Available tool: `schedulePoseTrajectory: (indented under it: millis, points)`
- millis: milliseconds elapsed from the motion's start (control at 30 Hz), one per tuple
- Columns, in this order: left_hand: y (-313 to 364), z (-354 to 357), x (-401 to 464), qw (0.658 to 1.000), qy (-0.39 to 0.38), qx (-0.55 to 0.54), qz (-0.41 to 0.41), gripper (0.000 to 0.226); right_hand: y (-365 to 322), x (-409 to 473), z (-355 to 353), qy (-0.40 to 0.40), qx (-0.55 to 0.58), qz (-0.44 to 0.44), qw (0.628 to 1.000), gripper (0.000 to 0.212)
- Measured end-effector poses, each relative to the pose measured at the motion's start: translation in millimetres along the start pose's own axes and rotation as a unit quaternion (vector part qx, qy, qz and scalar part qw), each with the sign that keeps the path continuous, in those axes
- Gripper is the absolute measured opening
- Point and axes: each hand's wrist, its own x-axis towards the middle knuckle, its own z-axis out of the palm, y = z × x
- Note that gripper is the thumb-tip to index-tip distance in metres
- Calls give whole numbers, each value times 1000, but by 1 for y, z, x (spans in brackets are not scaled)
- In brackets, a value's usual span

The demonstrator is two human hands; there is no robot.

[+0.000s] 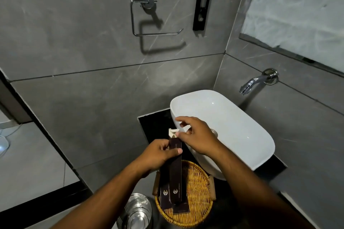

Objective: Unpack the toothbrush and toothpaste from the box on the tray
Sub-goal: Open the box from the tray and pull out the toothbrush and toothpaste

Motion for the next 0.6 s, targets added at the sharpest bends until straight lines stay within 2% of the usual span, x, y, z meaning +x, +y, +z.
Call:
schedulePoseTrajectory:
  millis: [67, 167, 233, 300, 367, 400, 467, 533, 600]
  points:
    - [4, 3, -2, 1000, -14, 8, 4, 30, -5, 8, -2, -54, -2, -13, 998, 36]
    - [4, 3, -3, 1000, -24, 14, -5, 38, -3, 13, -3, -74, 19, -11, 997, 17]
    - [0, 2, -4, 1000, -15, 1, -15, 34, 3, 13, -3, -47, 67, 19, 996, 13]
    - [-5, -1, -5, 998, -5, -44, -34, 26, 12, 13, -3, -2, 162, 79, 984, 17]
    - [-5, -6, -5, 997, -6, -58, -44, 22, 25, 7, 0, 35, 290, 166, 942, 17]
    - [-2, -10, -4, 999, -9, -15, -41, 20, 33, 2, 3, 45, 355, 212, 909, 15]
    - [15, -23, 3, 981, -24, 187, -32, 19, 48, -13, 15, 37, 475, 282, 833, 12]
    - [44, -32, 13, 917, -77, 387, -59, 20, 60, -28, 31, 6, 557, 312, 769, 11]
    - [77, -29, 18, 857, -146, 480, -115, 21, 65, -39, 47, -19, 603, 320, 730, 14]
